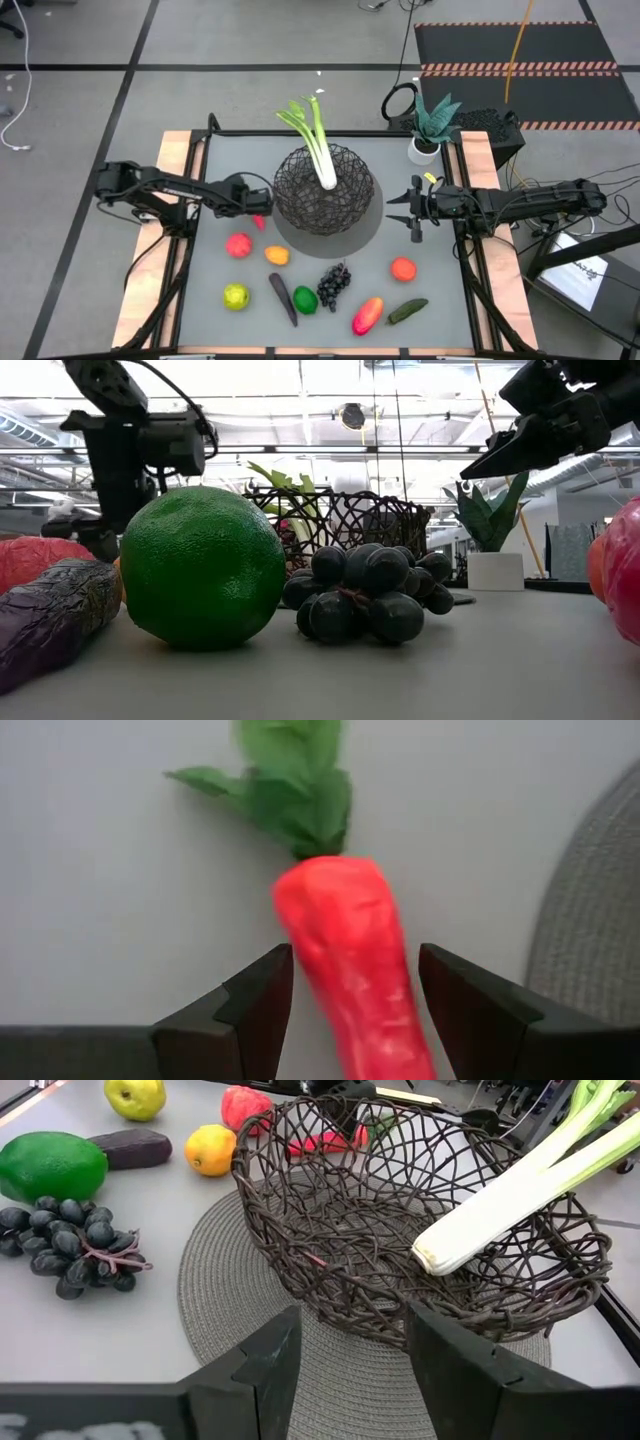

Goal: Build produce basket
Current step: Put the orange carrot into the black woven basket

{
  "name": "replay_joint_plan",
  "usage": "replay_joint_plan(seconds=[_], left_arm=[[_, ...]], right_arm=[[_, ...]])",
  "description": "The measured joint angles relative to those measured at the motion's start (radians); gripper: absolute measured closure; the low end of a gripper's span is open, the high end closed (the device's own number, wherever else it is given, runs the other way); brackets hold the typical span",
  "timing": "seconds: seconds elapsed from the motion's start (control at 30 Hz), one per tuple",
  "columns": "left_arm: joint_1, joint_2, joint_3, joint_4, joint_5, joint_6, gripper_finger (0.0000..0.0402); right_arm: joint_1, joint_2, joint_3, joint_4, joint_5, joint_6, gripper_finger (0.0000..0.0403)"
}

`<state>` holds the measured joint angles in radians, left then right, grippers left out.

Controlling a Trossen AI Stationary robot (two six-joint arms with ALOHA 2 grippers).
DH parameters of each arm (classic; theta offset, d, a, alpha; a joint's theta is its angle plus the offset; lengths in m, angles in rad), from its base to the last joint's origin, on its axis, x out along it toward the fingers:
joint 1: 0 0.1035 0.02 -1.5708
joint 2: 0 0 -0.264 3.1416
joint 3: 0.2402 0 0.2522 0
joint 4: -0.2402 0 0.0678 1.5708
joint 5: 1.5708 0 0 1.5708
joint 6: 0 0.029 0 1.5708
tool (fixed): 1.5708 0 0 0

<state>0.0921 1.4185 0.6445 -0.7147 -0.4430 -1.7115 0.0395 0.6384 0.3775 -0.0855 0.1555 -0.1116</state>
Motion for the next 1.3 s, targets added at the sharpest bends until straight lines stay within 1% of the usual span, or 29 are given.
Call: replay_joint_plan(seconds=[0.17,0.23,0.3,0.47,0.57,0.63,0.7,0.83,0.93,1.1,1.17,1.23,1.3], left_arm=[[0.000,0.000,-0.025,0.010,-0.003,0.009,0.0184],[0.000,0.000,-0.031,0.011,-0.003,0.021,0.0192],[0.000,0.000,-0.040,0.017,0.006,0.030,0.0210],[-0.003,-0.002,-0.058,0.036,0.005,0.031,0.0269],[-0.002,-0.002,-0.056,0.032,-0.014,0.044,0.0289],[-0.001,-0.007,-0.045,0.027,-0.010,0.101,0.0290],[-0.001,-0.025,-0.022,0.021,-0.011,0.198,0.0284],[0.014,-0.091,0.035,-0.003,-0.010,0.419,0.0258],[0.021,-0.160,0.092,0.000,-0.011,0.553,0.0255],[0.033,-0.278,0.218,-0.027,-0.011,0.708,0.0277],[0.033,-0.325,0.278,-0.064,-0.011,0.723,0.0284],[0.031,-0.364,0.338,-0.085,-0.013,0.756,0.0284],[0.023,-0.394,0.384,-0.053,-0.031,0.815,0.0278]], right_arm=[[0.000,0.000,0.000,0.001,0.000,-0.002,0.0230],[0.000,0.000,0.000,0.002,0.000,-0.002,0.0230],[0.000,0.000,0.000,0.002,0.000,-0.002,0.0230],[0.000,0.000,0.000,0.000,0.000,-0.006,0.0230],[0.000,0.000,0.000,0.000,0.000,-0.006,0.0230],[0.000,0.000,0.000,0.001,0.000,-0.005,0.0230],[0.000,0.000,0.000,0.003,0.000,0.001,0.0230],[0.000,0.000,0.000,0.008,0.000,0.002,0.0230],[0.000,0.000,0.000,0.008,0.000,0.002,0.0230],[0.000,0.000,0.000,0.007,0.000,0.002,0.0230],[0.001,0.000,0.000,0.007,0.000,0.002,0.0230],[0.002,0.000,0.000,0.007,-0.001,0.002,0.0230],[0.002,0.000,0.000,0.007,-0.002,0.001,0.0230]])
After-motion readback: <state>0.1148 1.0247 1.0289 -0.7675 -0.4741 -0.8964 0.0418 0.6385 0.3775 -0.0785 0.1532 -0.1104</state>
